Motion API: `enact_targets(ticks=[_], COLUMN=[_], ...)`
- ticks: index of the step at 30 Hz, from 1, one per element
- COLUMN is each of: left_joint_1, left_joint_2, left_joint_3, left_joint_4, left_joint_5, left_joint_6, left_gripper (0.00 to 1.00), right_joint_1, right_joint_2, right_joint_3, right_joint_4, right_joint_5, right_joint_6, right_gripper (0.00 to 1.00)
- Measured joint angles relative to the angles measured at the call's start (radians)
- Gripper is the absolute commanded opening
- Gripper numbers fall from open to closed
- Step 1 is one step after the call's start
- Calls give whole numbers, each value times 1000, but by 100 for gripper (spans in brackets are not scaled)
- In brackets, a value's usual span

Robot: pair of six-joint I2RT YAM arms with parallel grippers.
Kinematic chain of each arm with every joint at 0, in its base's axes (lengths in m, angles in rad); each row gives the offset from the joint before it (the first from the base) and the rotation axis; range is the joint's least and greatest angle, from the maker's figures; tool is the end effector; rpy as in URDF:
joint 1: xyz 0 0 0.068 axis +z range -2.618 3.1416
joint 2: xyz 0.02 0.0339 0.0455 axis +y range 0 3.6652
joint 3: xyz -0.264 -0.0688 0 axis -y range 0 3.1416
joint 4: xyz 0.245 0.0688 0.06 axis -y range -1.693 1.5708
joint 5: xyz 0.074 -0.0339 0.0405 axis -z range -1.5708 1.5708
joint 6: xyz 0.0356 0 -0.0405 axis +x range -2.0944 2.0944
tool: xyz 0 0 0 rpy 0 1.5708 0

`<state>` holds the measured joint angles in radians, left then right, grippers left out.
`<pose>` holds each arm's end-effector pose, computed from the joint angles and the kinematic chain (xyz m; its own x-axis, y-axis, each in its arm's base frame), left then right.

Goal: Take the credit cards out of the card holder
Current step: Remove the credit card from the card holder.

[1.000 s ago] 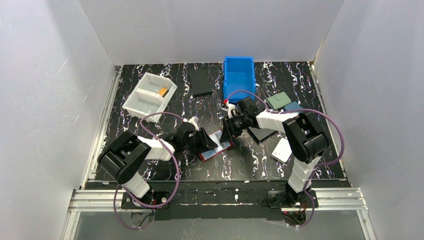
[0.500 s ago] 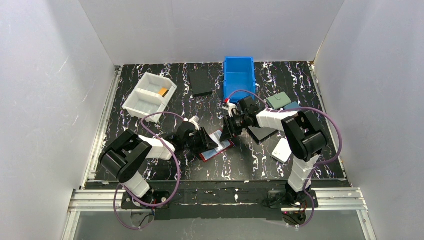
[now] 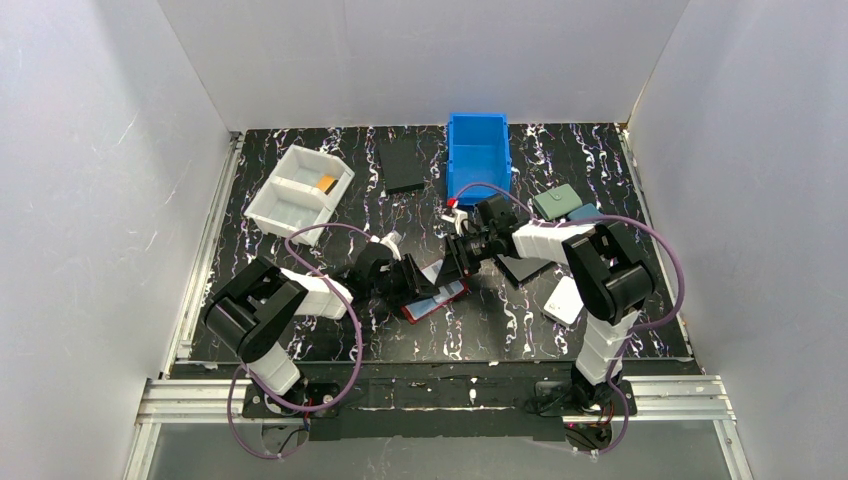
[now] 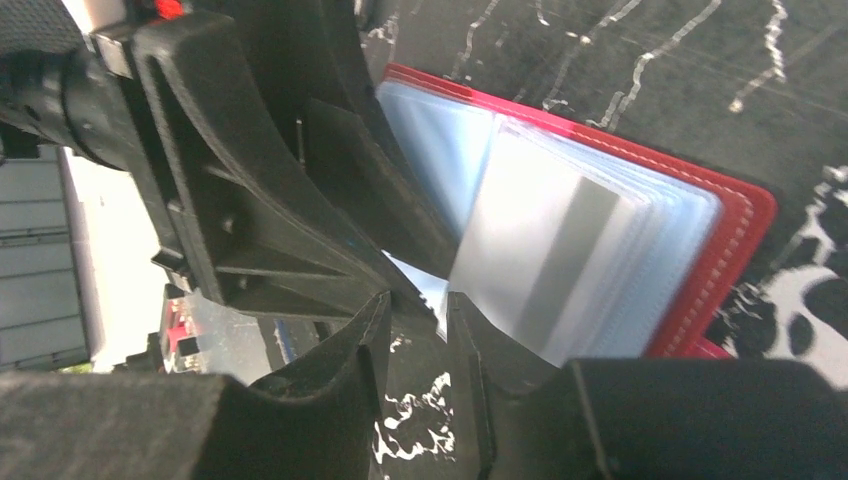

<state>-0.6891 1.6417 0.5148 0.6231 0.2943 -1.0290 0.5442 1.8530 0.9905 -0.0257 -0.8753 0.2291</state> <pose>0.2194 -0.1941 0.1292 -0.8815 -0.3362 -0.3316 0.0957 0.5606 -0.8225 0.2934 0.2095 0.1449 -0.8159 -0.3237 -0.4790 -0.5758 0.3809 0.7234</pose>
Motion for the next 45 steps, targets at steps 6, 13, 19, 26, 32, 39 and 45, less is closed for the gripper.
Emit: enact_targets(ticks=[6, 13, 19, 26, 32, 39, 45], left_joint_1=[-2, 0, 0, 0, 0, 0, 0], left_joint_2=[-5, 16, 20, 20, 21, 22, 22], left_joint_3=[-2, 27, 40, 40, 40, 40, 40], left_joint_4=[-6, -58, -79, -82, -82, -82, -82], left_joint_5=[-5, -6, -6, -8, -8, -6, -6], left_joint_6=[10, 23, 21, 19, 19, 19, 19], left_gripper=[25, 11, 10, 8, 9, 10, 11], right_joint_1=[-26, -41, -40, -41, -41, -40, -40], right_joint_2=[-39, -69, -50, -19, -8, 6, 6], right_joint_3=[11, 23, 26, 29, 38, 49, 49], right_joint_4=[-89, -130, -140, -146, -152, -151, -128], right_joint_5=[95, 139, 159, 174, 151, 133, 122], right_joint_6=[-118, -203, -200, -190, -191, -190, -180], right_gripper=[36, 37, 36, 38, 37, 35, 30])
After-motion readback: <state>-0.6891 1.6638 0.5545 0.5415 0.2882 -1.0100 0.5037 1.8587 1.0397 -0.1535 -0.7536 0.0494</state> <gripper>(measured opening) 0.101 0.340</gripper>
